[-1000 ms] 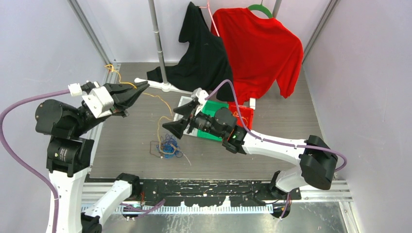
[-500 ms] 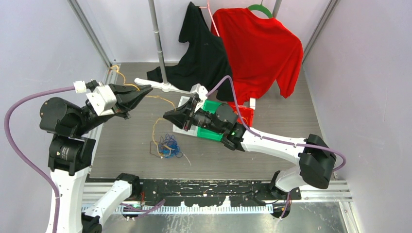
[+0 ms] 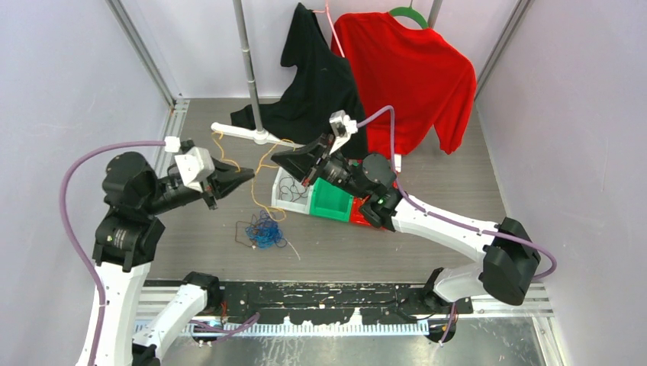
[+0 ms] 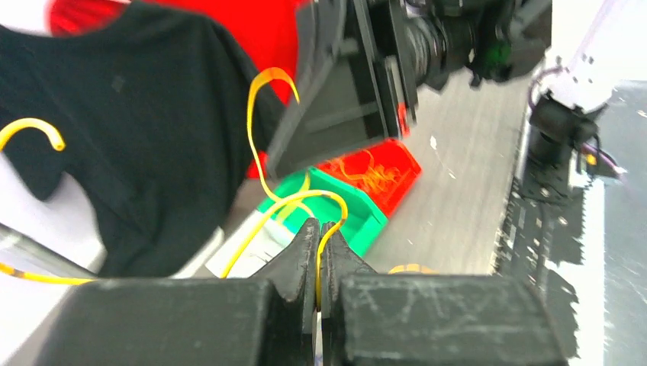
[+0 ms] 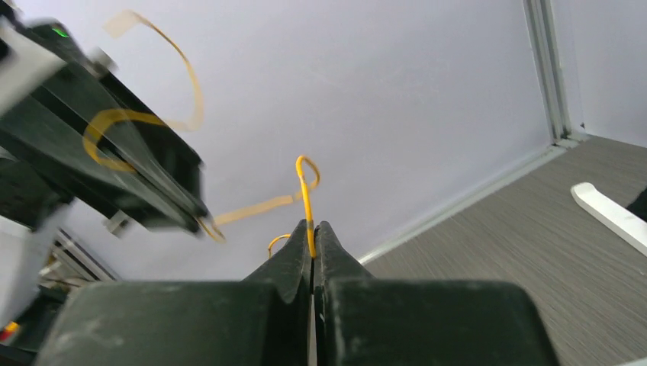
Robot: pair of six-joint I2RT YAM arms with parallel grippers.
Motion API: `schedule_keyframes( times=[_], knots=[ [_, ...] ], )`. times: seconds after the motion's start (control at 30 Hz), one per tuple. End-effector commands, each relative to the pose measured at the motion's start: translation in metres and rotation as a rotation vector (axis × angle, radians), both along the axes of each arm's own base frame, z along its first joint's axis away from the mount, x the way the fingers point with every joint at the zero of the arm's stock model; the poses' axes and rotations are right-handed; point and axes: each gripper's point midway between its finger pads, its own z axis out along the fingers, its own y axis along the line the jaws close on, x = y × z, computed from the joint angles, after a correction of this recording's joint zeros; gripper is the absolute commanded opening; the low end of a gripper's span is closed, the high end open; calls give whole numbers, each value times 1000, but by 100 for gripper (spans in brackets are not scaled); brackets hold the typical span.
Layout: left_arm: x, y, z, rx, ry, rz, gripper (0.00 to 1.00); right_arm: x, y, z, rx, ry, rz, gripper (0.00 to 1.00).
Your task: Untangle the cables
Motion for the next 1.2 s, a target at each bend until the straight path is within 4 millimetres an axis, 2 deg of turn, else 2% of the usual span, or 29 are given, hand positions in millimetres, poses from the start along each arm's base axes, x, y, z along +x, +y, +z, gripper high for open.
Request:
schedule_keyframes(
  times=[0.0,0.07,0.13,0.23,0.3,0.37,0.5,0.63,0.73,0.83,1.03,1.17],
  knots=[
    [-15,-7,-39,57,125,-101,0,-12,-22,58,207,18,49,1],
    [-17,-10,-48,60,170,-130,7,-12,-25,64,237,33,55,1],
    [-21,-13,-59,79,236,-162,18,-4,-31,65,256,49,30,1],
    [-29,-11,-86,183,290,-190,51,11,-46,61,256,58,-43,1],
    [-33,-7,-101,252,296,-195,71,21,-60,53,236,54,-110,1],
    [-34,-1,-112,307,292,-191,84,26,-76,45,173,16,-193,1],
    [-34,9,-122,372,268,-159,99,43,-108,7,-79,-61,-417,1],
    [-37,16,-126,423,252,-149,100,54,-154,-24,-273,-104,-620,1],
    [-44,20,-133,460,277,-170,100,59,-185,-38,-385,-134,-743,1],
    [-41,24,-140,479,291,-148,100,68,-210,-52,-471,-139,-860,1],
    [-20,30,-136,478,250,-34,100,90,-246,-77,-605,-121,-1052,1],
    [-16,32,-133,482,229,-11,100,97,-271,-87,-676,-107,-1184,1]
  ],
)
